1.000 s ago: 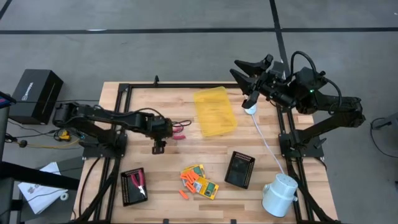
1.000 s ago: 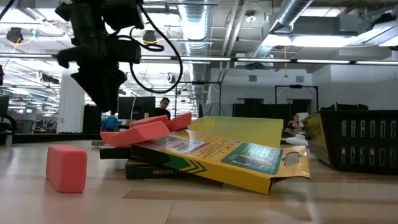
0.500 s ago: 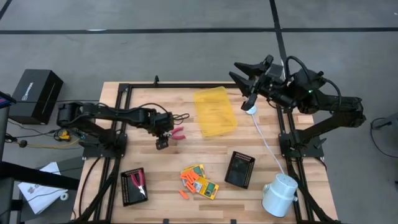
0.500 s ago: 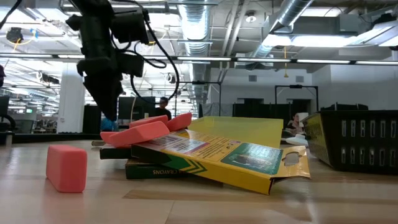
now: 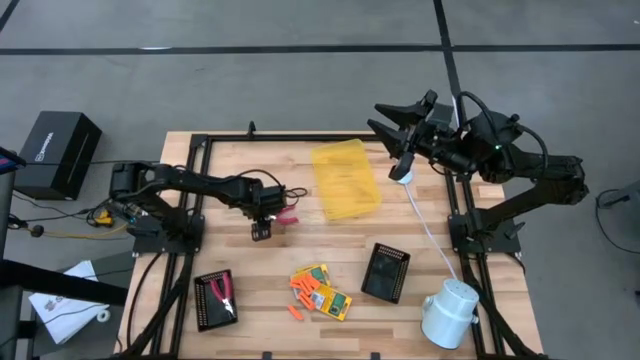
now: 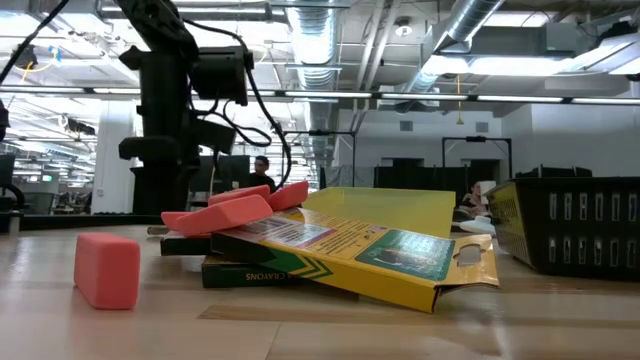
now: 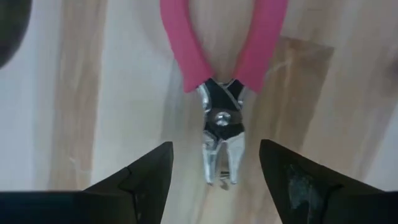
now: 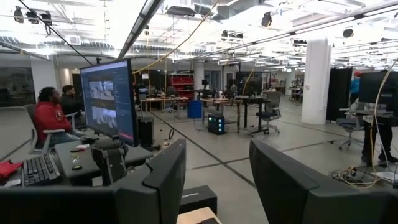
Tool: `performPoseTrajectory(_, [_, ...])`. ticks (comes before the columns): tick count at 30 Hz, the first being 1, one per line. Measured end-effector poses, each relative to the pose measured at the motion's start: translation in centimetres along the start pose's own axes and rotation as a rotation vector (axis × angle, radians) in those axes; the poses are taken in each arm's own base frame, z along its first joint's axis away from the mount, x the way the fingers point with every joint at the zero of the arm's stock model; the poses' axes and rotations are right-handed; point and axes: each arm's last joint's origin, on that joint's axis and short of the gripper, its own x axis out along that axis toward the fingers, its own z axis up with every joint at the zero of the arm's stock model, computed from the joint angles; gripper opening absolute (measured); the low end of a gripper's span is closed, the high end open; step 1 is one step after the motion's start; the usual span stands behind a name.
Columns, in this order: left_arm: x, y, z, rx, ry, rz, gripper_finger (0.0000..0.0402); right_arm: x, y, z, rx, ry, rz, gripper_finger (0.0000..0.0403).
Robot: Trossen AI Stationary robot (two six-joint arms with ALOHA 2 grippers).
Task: Pick & Place School Supplies
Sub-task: Put the pink puncher into the left black bin
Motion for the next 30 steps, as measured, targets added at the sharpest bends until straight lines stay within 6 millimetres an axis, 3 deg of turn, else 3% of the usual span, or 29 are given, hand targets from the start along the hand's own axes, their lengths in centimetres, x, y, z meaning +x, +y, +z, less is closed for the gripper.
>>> performPoseTrajectory(6, [-0.1, 0.6, 0.1, 0.004, -0.012, 0.022, 0.0232, 0.0, 0.0, 0.0, 0.021, -0.004, 0.0, 0.0167])
performPoseTrajectory(16, [0.2, 2.6, 0.0, -0.112, -0.005, -0.112, 0.0232, 0.0, 0.0, 0.2, 0.028, -0.019, -0.002, 0.0165])
performPoseTrajectory(30, [0.4, 2.6, 0.2, -0.135, -0.015, -0.158, 0.0232, 0.1, 0.0, 0.1, 0.026, -0.016, -0.002, 0.0178])
